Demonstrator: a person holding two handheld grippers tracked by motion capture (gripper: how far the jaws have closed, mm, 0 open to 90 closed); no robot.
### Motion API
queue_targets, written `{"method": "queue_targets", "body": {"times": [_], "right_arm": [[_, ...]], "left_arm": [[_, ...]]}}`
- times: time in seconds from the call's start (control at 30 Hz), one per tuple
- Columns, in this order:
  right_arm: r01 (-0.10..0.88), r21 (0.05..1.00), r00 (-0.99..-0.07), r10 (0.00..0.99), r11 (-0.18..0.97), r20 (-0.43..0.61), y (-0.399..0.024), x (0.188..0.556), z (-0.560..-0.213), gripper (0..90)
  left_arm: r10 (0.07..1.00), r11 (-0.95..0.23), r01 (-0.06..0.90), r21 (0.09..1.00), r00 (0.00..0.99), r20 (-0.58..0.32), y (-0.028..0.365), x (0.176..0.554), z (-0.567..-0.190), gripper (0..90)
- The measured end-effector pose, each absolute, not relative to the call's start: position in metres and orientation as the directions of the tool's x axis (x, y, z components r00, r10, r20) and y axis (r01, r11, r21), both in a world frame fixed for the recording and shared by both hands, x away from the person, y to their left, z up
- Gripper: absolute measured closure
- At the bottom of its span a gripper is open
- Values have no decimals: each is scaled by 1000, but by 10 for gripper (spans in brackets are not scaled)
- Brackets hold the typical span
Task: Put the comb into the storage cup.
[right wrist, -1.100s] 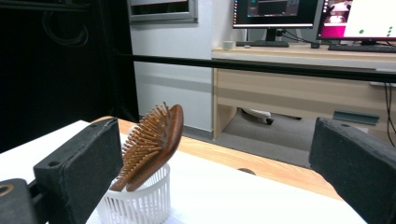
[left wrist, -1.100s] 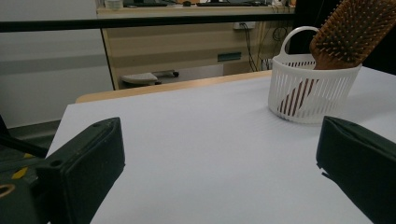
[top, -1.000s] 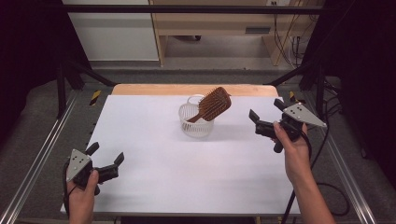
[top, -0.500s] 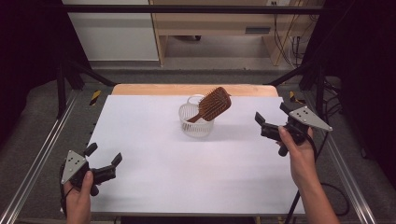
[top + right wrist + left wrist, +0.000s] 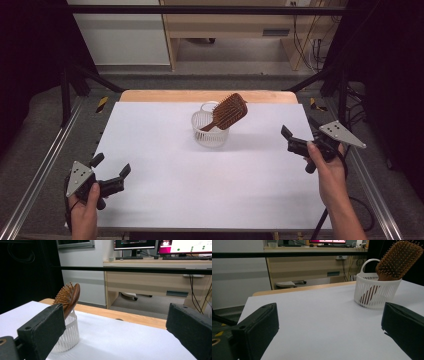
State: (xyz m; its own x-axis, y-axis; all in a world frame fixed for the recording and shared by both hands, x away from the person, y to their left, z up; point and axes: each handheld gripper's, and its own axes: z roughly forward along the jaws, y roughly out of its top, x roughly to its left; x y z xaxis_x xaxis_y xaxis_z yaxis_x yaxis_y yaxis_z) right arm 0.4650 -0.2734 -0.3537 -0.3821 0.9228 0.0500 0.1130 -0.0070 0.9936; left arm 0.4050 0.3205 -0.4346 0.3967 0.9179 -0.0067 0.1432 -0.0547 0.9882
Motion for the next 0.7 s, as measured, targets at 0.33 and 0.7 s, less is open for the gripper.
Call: {"method": "queue_targets", "body": {"times": [0.33,0.7], "right_arm": [[119,993,-376,926,-2,47,-282,456,-359,26],[129,992,-373,927,10,39,-289,445,-365,26]], "left_arm": [[920,-48,144,988,391,-12,323,405,-435,12],[926,-38,124,992,377,-12,326,404,-434,12]]}}
